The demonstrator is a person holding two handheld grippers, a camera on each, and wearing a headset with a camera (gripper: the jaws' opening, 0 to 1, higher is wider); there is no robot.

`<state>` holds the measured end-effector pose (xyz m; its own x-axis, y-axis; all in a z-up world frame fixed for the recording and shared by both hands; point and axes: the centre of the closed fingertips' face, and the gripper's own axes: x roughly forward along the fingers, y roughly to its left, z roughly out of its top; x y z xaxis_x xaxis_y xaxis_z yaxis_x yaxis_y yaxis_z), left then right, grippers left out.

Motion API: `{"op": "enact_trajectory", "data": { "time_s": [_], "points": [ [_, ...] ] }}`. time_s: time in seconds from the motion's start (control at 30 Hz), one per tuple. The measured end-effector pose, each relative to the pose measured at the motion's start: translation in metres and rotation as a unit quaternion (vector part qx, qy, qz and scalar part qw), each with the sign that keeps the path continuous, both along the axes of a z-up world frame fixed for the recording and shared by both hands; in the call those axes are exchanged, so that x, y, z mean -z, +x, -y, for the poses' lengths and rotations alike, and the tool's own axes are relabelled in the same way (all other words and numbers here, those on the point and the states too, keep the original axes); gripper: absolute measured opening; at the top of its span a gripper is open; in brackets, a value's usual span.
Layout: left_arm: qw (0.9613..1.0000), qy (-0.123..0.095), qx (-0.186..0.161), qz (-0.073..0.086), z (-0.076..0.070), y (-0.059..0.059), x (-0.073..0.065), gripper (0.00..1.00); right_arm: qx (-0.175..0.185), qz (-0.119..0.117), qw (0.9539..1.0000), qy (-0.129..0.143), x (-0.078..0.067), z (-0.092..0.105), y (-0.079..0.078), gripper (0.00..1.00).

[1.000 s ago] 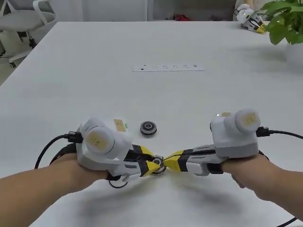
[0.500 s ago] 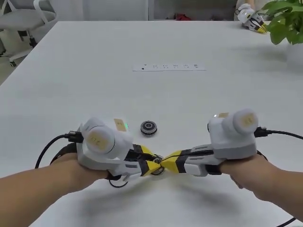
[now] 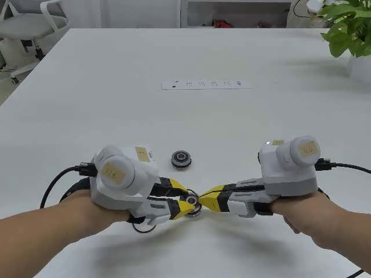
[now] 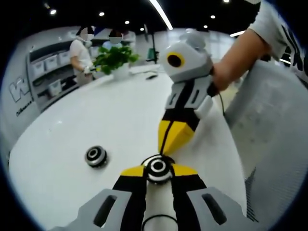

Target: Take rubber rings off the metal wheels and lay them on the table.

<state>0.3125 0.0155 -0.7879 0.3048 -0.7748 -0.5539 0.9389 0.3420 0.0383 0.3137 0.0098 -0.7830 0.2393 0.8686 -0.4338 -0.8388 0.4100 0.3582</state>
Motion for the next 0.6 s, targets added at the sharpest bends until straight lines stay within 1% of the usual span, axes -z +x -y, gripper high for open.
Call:
{"op": "enact_trajectory", "data": {
  "time_s": [0.13, 0.17, 0.2, 0.23, 0.3, 0.33, 0.4, 0.5, 0.57, 0.6],
  "points": [
    [0.9999, 0.000, 0.010, 0.003, -0.002, -0.005, -0.003, 0.26, 0.000, -0.003, 1.0000, 0.004, -0.001, 0.000, -0.001, 0.00],
    [0.9999, -0.005, 0.010, 0.001, -0.002, -0.006, -0.006, 0.27, 0.000, -0.004, 1.0000, 0.005, -0.001, 0.000, -0.001, 0.00],
    [0.9999, -0.009, 0.009, 0.003, -0.003, -0.006, -0.007, 0.29, 0.001, -0.004, 1.0000, 0.006, -0.002, 0.000, -0.001, 0.00],
    [0.9999, -0.015, 0.007, 0.002, -0.003, -0.006, -0.011, 0.31, 0.001, -0.005, 1.0000, 0.008, -0.003, 0.000, -0.001, 0.00],
    [0.9996, -0.027, 0.005, -0.004, -0.004, -0.006, -0.015, 0.32, 0.001, -0.005, 1.0000, 0.008, -0.004, -0.001, -0.001, 0.00],
    [0.9995, -0.030, 0.004, -0.003, -0.005, -0.006, -0.018, 0.33, 0.001, -0.005, 0.9999, 0.010, -0.005, -0.001, -0.001, 0.00],
    [0.9993, -0.038, 0.002, -0.004, -0.007, -0.007, -0.023, 0.36, 0.001, -0.006, 0.9999, 0.012, -0.006, -0.001, -0.002, 0.00],
    [0.9991, -0.043, -0.001, -0.002, -0.009, -0.008, -0.028, 0.43, 0.001, -0.007, 0.9999, 0.014, -0.008, -0.002, -0.002, 0.00],
    [0.9988, -0.049, 0.001, -0.004, -0.011, -0.010, -0.033, 0.44, 0.000, -0.007, 0.9998, 0.016, -0.009, -0.003, -0.002, 0.00],
    [0.9987, -0.052, 0.002, -0.003, -0.013, -0.012, -0.035, 0.46, -0.001, -0.008, 0.9998, 0.016, -0.009, -0.003, -0.003, 0.00]
  ]
}}
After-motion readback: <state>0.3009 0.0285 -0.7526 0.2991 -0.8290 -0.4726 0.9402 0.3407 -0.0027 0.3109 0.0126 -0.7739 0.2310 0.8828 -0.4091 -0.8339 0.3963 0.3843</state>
